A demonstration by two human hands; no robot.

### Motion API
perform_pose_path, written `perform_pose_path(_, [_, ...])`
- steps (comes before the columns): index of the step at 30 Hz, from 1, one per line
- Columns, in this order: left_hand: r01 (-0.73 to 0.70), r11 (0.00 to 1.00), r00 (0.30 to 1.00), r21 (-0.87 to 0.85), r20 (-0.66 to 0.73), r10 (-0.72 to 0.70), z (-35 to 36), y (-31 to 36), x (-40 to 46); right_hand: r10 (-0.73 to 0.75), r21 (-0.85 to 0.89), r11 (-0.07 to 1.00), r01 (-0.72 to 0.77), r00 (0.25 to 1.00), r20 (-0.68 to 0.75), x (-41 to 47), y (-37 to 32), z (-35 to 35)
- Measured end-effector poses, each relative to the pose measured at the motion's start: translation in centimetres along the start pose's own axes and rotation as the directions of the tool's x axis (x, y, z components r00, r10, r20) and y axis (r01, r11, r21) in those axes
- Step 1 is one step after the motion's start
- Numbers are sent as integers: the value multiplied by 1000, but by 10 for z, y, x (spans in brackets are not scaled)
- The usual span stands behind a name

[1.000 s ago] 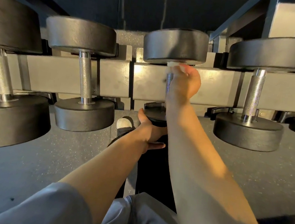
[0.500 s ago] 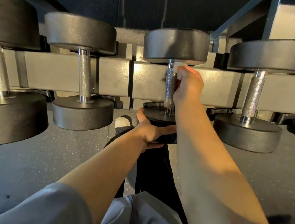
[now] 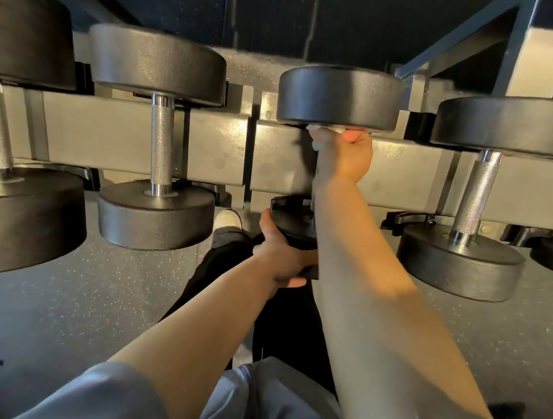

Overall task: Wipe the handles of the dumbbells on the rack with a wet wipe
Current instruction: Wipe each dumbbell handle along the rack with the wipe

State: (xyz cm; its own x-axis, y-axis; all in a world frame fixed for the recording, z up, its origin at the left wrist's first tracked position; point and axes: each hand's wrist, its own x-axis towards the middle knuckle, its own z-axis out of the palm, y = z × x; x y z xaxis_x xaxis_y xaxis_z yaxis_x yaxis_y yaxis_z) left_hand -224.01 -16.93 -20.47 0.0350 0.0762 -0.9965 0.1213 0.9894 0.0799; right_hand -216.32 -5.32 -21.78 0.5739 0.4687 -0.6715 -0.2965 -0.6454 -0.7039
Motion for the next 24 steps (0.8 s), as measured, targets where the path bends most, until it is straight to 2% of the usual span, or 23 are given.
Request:
perform_pose_path(2, [-23,1000,1000,-15,3,23,-1,0,-6,79,71,994,-87,991,107,8,0,-8])
perform_pose_path(4, [-70,998,998,1,2,70,-1,-1,-10,177,22,982,-188,952,249,12,-7,-20])
perform_pose_path(6, [-72,997,997,-36,26,73,-3,1,-14,256,-57,965,-256,877,407,19,-15,-30])
perform_pose_path(8, [-49,998,997,-33,52,51,-3,4,-19,355,-62,926,-373,801,482,28,-23,-38])
perform_pose_path(10, [-38,999,998,-18,48,39,-4,5,-19,406,-32,893,-449,774,485,30,-25,-41])
perform_pose_path(12, [-45,999,998,-15,39,46,-4,5,-19,320,-25,936,-350,822,470,24,-19,-41])
perform_pose_path(14, [-39,999,999,-15,32,39,-4,5,-17,137,13,988,-155,907,398,13,-7,-40])
perform_pose_path(16, [-39,999,999,8,31,39,-3,6,-16,-45,-87,993,80,938,345,8,2,-45])
perform_pose_path(19, [-41,999,999,20,20,41,-2,6,-15,-190,-355,875,330,907,375,13,2,-56])
perform_pose_path(22, [-34,999,999,33,20,34,-4,5,-14,-187,-534,720,444,865,466,11,0,-74])
perform_pose_path(24, [-30,998,999,49,28,29,-5,5,-13,-150,-636,565,525,824,547,5,4,-87])
